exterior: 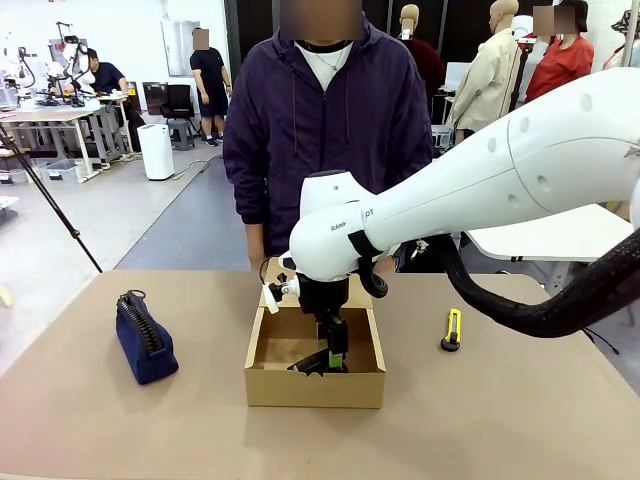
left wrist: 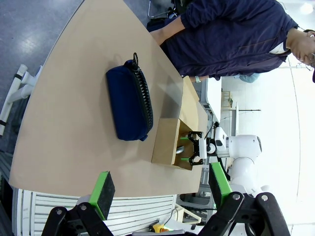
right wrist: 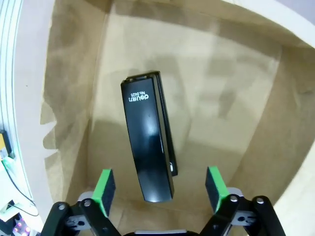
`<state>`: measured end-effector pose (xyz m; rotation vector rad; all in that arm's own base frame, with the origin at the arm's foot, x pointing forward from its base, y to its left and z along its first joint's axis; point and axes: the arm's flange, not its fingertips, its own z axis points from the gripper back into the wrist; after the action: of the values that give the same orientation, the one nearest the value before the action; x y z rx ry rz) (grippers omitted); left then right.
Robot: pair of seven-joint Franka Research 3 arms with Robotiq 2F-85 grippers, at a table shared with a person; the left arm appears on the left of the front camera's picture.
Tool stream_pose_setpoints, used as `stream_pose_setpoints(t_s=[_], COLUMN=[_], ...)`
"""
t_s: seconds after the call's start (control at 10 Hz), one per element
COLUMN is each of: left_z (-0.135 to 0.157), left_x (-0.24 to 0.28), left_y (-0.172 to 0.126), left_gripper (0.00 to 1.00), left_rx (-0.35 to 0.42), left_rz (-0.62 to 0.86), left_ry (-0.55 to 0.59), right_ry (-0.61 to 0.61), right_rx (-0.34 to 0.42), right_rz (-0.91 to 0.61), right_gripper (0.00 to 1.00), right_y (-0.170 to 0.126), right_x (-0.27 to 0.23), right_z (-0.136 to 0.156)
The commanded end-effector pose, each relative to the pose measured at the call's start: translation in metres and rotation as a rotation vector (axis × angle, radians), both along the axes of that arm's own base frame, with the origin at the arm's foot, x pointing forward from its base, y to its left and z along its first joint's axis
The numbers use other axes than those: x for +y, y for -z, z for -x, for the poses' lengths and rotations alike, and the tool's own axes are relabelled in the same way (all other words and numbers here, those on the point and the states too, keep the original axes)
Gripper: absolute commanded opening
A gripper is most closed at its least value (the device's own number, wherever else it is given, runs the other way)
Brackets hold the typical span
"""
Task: Pack the items into the box.
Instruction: Pick up the item indicated by the person and place it inside the Mailer Box.
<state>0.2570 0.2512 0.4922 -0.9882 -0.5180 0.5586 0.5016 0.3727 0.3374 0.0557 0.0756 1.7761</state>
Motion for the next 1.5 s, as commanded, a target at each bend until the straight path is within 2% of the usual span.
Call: stream_pose_setpoints(t_s=[0.0, 0.3, 0.4, 0.5, 0.6, 0.7, 0.8, 0.9, 1.0, 1.2, 1.4], left_z=[0.0, 0.0, 0.0, 0.0, 0.0, 0.0, 0.0, 0.0, 0.0, 0.0, 0.0], left_x=[0.001, 0.001, 0.001, 0.001, 0.001, 0.001, 0.001, 0.001, 0.001, 0.001, 0.001], left_y=[0.0, 0.0, 0.0, 0.0, 0.0, 0.0, 0.0, 0.0, 0.0, 0.0, 0.0], left_gripper=[1.0, 1.0, 1.0, 1.0, 1.0, 1.0, 1.0, 1.0, 1.0, 1.0, 1.0], left_rx=[-0.026, -0.026, -0.026, -0.026, -0.026, -0.026, -0.026, -0.026, -0.026, -0.026, -0.026], left_rz=[0.005, 0.005, 0.005, 0.005, 0.005, 0.005, 0.005, 0.005, 0.005, 0.005, 0.005], left_ry=[0.005, 0.005, 0.005, 0.005, 0.005, 0.005, 0.005, 0.005, 0.005, 0.005, 0.005], right_ry=[0.027, 0.056, 0.089, 0.156, 0.34, 0.532, 0.756, 0.94, 1.124, 1.405, 1.486], right_rx=[-0.061, -0.123, -0.092, -0.01, 0.14, 0.204, 0.234, 0.252, 0.236, 0.182, 0.092], right_rz=[0.035, 0.012, 0.051, 0.028, -0.115, -0.178, -0.299, -0.483, -0.628, -0.885, -1.156], right_gripper=[1.0, 1.0, 1.0, 1.0, 1.0, 1.0, 1.0, 1.0, 1.0, 1.0, 1.0], right_y=[-0.017, -0.082, -0.108, -0.135, -0.165, -0.187, -0.204, -0.215, -0.221, -0.225, -0.205], right_x=[-0.009, -0.04, -0.067, -0.097, -0.132, -0.166, -0.211, -0.26, -0.3, -0.361, -0.425], right_z=[0.003, 0.004, 0.001, 0.001, 0.003, 0.016, 0.031, 0.055, 0.079, 0.13, 0.184])
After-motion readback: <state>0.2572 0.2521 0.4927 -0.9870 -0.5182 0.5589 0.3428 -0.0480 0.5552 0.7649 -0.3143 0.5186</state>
